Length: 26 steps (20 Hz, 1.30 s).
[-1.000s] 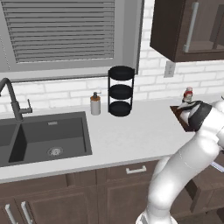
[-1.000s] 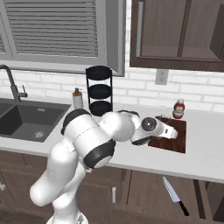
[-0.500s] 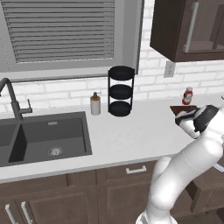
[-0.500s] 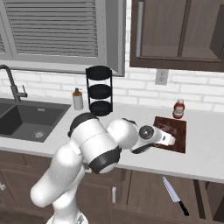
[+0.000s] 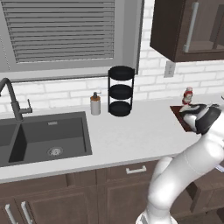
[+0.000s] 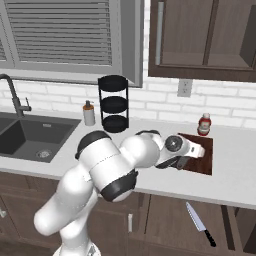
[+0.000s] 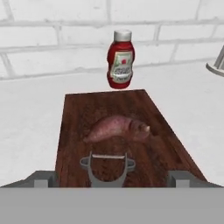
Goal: Place the appropriate cutting tool for cutting the potato skin on the cutting board.
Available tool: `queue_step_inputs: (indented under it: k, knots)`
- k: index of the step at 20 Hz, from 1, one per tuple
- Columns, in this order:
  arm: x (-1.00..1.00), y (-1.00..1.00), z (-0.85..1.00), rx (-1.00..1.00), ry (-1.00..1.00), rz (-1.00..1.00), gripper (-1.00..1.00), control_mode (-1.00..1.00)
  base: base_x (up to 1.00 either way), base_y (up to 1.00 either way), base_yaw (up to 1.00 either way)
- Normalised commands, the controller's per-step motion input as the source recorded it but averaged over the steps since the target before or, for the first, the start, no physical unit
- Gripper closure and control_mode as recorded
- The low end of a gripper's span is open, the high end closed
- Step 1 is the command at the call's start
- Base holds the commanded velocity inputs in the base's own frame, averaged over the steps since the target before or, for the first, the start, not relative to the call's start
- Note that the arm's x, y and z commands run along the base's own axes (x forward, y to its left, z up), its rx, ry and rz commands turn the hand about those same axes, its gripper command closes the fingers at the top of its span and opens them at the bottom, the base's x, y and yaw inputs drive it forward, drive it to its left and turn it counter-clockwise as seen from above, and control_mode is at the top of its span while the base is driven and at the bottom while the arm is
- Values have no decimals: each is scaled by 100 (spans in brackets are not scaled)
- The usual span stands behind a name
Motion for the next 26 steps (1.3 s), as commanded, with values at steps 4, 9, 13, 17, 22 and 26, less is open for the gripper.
queue_step_inputs:
  k: [4, 9, 13, 17, 22, 26]
  knots:
    - [0, -19, 56, 0, 9, 17, -100, -100, 0, 0, 0]
    - [-11, -8, 13, 2, 27, 12, -100, -100, 0, 0, 0]
    - [-37, -6, 0, 2, 0, 0, -100, -100, 0, 0, 0]
    - [-100, -28, 27, 3, 1, -10, -100, -100, 0, 0, 0]
    - [-100, -31, 21, 2, 9, -11, -100, -100, 0, 0, 0]
    - [-100, -29, 8, 0, 2, -12, -100, -100, 0, 0, 0]
